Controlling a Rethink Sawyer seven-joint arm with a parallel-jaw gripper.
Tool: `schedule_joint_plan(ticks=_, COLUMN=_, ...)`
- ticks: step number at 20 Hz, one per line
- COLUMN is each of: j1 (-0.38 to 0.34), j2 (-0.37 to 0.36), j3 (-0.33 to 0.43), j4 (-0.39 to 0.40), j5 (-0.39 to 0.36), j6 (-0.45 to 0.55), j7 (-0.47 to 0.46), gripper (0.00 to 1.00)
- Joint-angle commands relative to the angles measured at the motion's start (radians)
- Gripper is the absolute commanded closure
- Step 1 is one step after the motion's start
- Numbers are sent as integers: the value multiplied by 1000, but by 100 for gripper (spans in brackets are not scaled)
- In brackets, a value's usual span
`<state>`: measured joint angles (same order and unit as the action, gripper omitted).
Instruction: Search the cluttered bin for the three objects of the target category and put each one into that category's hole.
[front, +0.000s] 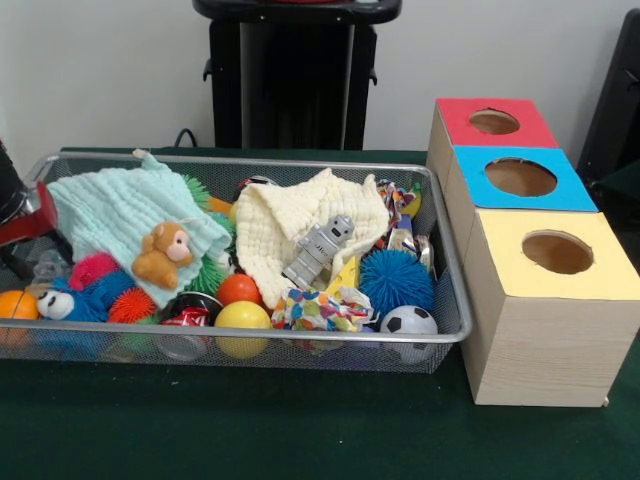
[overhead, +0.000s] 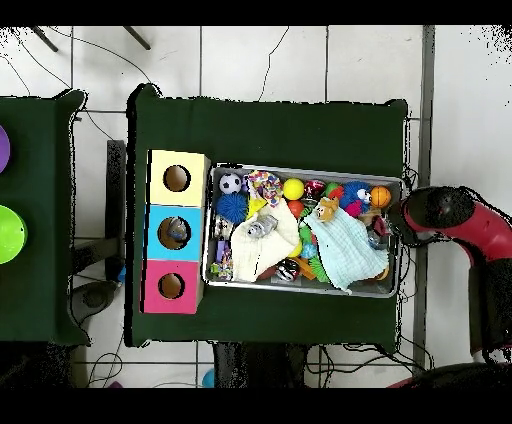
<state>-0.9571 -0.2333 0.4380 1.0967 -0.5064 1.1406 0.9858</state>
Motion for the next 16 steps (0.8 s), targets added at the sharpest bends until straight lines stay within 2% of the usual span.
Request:
schedule_joint_plan(ticks=1, j1=31, j2=115, j3=35, j4=51, j5=-129, j6=-68, j7=-329, gripper=0)
schedule_joint_plan(ticks=5, j1=14, j2=121, j3=55, j4=57, j5=-121, j6=-83, j7=-331, gripper=0)
schedule_joint_plan(ticks=12, j1=25, j2=129, j3=52, j4=41, j5=-118, j6=-37, j7=-324, gripper=0)
schedule_joint_plan(ticks=13, j1=27, j2=130, j3=50, j4=38, j5=-118, j6=-29, j7=-324, gripper=100)
schedule_joint_plan(ticks=16, j1=28, j2=129, j3=49, j4=37, j5=-120, j6=-22, j7=-325, gripper=100)
